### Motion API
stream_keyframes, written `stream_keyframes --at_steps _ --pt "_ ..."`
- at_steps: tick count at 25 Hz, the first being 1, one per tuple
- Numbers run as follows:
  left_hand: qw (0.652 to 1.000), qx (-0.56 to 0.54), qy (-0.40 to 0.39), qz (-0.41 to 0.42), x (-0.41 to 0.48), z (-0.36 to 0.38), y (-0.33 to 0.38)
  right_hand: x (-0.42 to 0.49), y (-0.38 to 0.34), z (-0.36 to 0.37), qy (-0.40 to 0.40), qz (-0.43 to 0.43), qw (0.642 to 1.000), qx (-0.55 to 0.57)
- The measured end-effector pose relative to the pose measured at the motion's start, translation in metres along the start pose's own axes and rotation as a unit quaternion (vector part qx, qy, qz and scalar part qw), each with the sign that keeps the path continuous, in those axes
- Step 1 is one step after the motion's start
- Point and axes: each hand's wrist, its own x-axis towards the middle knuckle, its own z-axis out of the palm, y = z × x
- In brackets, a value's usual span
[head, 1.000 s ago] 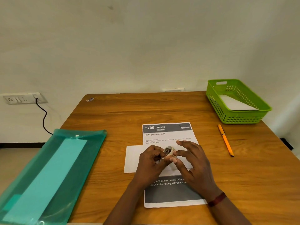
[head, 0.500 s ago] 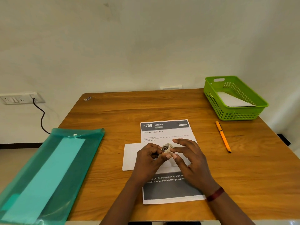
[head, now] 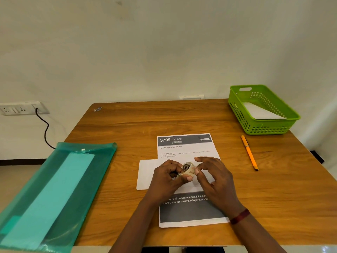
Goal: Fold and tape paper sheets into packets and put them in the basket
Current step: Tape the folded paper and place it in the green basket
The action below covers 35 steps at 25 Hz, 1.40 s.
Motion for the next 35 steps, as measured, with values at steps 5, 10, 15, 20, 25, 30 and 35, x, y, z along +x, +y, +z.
stream_keyframes --at_steps 5,10,15,20,25,30,35 --pt "0.996 -0.082 0.003 -0.042 0.004 -0.005 0.000 0.000 0.006 -0.001 0.011 0.064 0.996 0.061" --pt "0.991 -0.114 0.042 -0.062 0.013 -0.011 -0.002 0.001 0.004 -0.002 0.026 0.149 0.979 0.139" --pt "0.982 -0.115 0.112 -0.101 0.041 -0.044 -0.009 0.002 0.001 -0.003 0.014 0.154 0.979 0.134" --pt "0.938 0.230 0.233 -0.113 0.079 -0.093 -0.013 0.001 0.002 -0.001 0.000 0.137 0.986 0.098" --pt "0.876 0.437 0.187 -0.085 0.108 -0.137 -0.020 0.003 0.000 -0.002 -0.004 0.132 0.988 0.081" --pt "0.864 0.477 0.127 -0.104 0.123 -0.150 -0.041 0.004 0.001 0.001 -0.002 0.132 0.989 0.066" --pt "0.869 0.476 0.110 -0.080 0.125 -0.151 -0.053 0.003 0.002 0.000 -0.015 0.134 0.990 0.049"
